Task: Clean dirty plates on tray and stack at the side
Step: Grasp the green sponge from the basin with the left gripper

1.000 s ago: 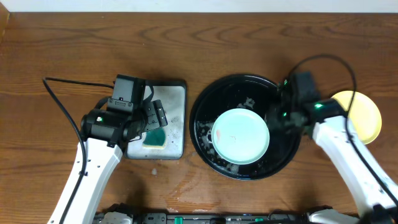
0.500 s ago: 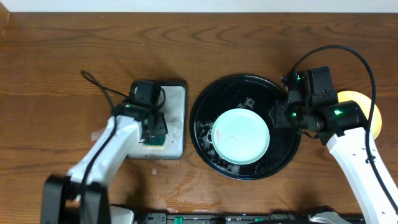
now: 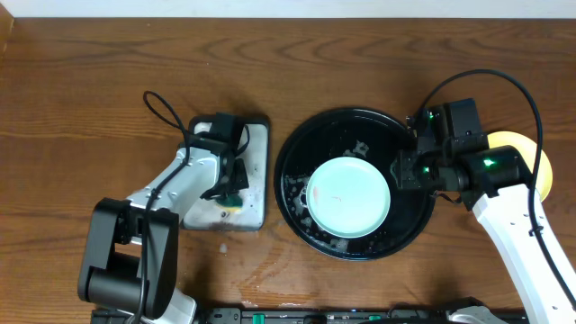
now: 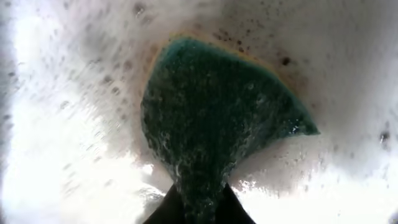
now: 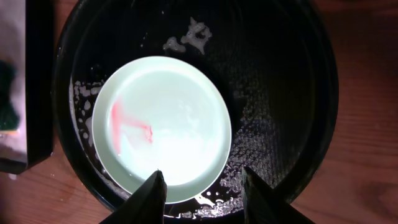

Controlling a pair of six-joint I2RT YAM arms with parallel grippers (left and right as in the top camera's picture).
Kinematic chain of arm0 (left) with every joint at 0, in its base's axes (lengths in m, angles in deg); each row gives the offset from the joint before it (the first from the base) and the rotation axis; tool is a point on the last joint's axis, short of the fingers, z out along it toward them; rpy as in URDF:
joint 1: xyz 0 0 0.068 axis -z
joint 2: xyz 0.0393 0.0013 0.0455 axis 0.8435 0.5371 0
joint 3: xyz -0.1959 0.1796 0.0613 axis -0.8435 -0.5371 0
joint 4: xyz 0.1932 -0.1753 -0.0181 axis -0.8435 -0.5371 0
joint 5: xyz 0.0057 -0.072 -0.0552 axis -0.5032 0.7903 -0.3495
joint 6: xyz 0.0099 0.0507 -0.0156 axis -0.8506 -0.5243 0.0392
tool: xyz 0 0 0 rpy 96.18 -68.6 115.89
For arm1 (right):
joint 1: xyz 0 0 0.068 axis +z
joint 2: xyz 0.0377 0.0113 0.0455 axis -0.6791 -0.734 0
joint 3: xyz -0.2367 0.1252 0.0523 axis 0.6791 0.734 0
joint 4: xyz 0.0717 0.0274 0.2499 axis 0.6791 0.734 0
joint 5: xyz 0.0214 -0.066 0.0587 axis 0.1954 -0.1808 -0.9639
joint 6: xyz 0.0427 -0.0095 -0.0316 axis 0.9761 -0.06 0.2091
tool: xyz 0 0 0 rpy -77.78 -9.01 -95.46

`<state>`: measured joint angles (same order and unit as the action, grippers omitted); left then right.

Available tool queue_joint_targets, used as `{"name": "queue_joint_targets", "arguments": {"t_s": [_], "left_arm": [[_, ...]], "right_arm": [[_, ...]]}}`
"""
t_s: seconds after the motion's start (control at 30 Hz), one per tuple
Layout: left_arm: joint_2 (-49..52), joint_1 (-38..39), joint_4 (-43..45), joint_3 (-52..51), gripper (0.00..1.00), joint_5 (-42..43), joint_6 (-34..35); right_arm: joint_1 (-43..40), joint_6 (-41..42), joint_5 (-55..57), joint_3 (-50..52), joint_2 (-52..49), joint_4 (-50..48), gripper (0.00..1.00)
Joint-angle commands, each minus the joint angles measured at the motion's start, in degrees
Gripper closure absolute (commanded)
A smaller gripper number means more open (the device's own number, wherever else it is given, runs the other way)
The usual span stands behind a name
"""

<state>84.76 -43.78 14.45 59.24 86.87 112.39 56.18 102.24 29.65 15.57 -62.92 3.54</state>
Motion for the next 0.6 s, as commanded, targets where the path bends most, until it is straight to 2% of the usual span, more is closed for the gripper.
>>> {"name": "queue_joint_targets", "arguments": {"t_s": [0.0, 0.07, 0.13, 0.3, 0.47, 0.57], "left_arm": [[-2.67, -0.81, -3.87, 1.86, 0.59, -2.69, -0.7], [-5.55, -0.81, -5.42, 2.67, 0.47, -2.64, -0.68], [-8.96, -0.81, -6.16, 2.64, 0.43, -0.44, -0.68], [-8.92, -0.76, -5.03, 0.81, 0.42, 0.09, -0.7], [-5.14, -0.76, 0.7, -4.85, 0.43, 0.07, -0.7], [-1.75, -0.81, 4.52, -7.74, 0.49, 0.07, -0.68]], "right_arm": [[-0.09, -0.79, 0.46, 0.13, -0.02, -0.02, 0.62], [-0.09, -0.79, 1.68, 0.15, -0.02, 0.04, 0.62], [-0.09, -0.79, 2.14, 0.42, -0.02, 0.35, 0.62], [-0.09, -0.52, 2.19, 0.63, -0.52, 1.09, 0.6], [-0.09, 0.5, 2.29, 2.82, -0.94, 0.98, 0.59], [-0.09, 0.52, 2.21, 5.49, -0.98, -0.7, 0.59]]}}
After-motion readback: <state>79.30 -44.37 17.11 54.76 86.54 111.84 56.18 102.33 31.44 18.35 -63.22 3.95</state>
